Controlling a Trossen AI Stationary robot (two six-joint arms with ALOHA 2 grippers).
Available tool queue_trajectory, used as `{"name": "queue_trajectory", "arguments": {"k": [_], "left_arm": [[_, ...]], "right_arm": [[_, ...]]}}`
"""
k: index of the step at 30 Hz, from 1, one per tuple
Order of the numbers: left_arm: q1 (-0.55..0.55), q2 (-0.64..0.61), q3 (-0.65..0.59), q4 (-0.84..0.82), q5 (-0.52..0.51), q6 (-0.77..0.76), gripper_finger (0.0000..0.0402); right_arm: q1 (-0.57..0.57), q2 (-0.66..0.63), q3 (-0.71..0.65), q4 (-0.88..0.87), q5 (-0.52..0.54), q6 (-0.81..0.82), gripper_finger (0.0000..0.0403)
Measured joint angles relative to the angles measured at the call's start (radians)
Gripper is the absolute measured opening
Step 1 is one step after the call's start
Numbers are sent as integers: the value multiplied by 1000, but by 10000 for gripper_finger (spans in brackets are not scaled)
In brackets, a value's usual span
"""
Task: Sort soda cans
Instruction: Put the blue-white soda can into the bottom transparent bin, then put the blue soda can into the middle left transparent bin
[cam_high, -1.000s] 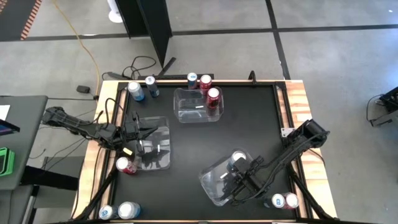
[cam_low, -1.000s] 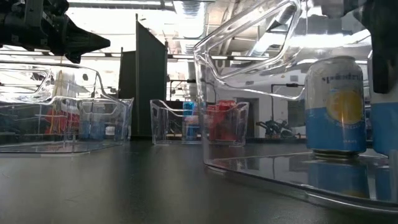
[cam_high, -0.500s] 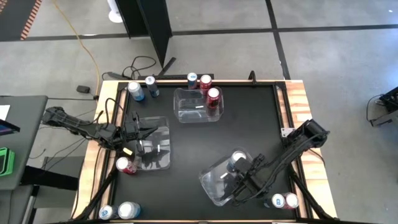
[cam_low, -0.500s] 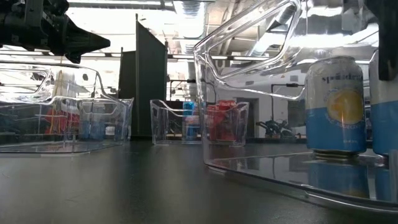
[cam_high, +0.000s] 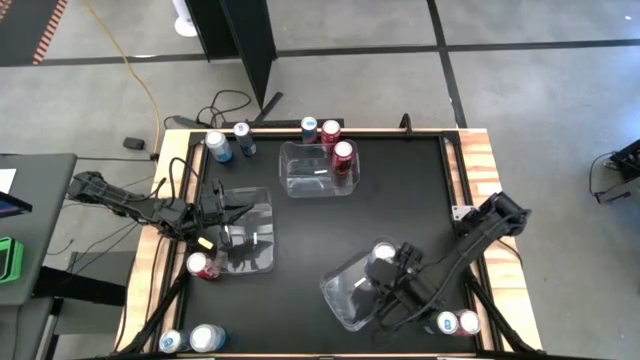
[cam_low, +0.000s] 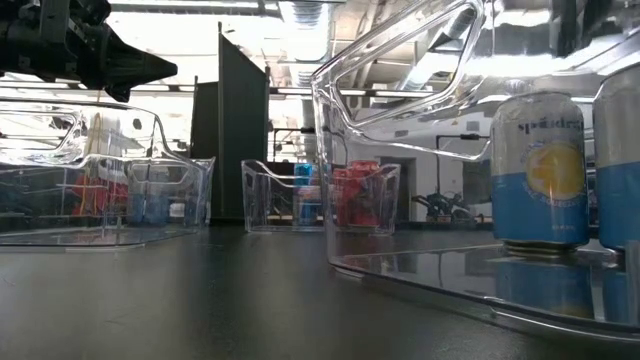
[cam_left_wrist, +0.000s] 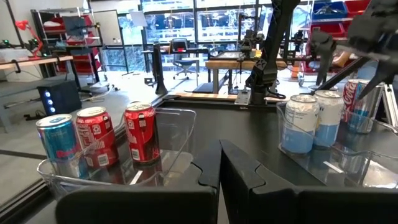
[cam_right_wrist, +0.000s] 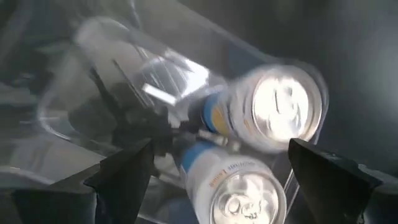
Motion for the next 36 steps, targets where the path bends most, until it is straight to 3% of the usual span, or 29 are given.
{"name": "queue_trajectory", "arguments": {"k": [7,13,28,36], "left_arm": [[0,0,0,0,0,0,0],[0,0,0,2,0,0,0],[0,0,0,64,7,-64,0],[0,0,0,47,8,-105,0]], "right_arm": [[-1,0,104,-24,124,-133,383],[33,-6,104,-111,44,-87,383],[355,-148,103,-114,-95,248,383],[506,-195,102,-113,-105,427,383]]}}
